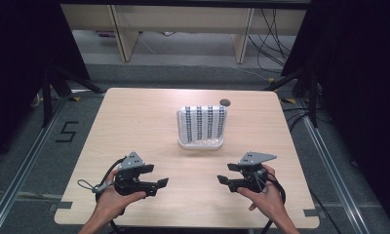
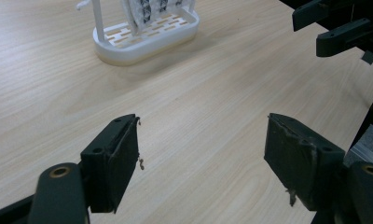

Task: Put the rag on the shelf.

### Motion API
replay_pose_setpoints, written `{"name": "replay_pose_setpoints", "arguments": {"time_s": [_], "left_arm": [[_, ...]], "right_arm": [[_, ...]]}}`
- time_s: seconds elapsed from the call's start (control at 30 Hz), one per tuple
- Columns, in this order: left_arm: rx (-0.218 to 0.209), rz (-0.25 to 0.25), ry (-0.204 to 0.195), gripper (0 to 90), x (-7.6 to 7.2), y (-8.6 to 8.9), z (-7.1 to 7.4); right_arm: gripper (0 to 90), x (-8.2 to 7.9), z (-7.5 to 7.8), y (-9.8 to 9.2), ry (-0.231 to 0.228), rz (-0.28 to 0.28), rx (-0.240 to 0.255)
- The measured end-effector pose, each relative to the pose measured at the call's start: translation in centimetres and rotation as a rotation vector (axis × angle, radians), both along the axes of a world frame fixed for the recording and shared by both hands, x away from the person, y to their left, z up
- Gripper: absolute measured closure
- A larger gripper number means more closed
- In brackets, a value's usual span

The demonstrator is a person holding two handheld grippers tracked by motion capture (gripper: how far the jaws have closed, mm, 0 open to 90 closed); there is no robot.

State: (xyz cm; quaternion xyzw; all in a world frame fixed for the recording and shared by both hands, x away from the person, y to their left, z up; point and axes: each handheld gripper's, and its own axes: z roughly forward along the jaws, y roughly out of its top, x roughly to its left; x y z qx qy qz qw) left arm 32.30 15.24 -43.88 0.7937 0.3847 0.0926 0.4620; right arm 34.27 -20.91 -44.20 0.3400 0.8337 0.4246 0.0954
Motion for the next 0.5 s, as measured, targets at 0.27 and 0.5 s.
{"name": "replay_pose_setpoints", "arguments": {"time_s": [0.27, 0.5], "left_arm": [[0.039, -0.012, 0.013, 25.3, -0.4, 0.3, -1.1], [0.051, -0.028, 0.034, 25.3, -0.6, 0.8, -1.8]], "right_arm": [[38.5, -0.4, -0.6, -0.3, 0.033, -0.008, -0.008], [37.9, -1.0, -1.4, -0.4, 0.07, -0.021, -0.012]]}}
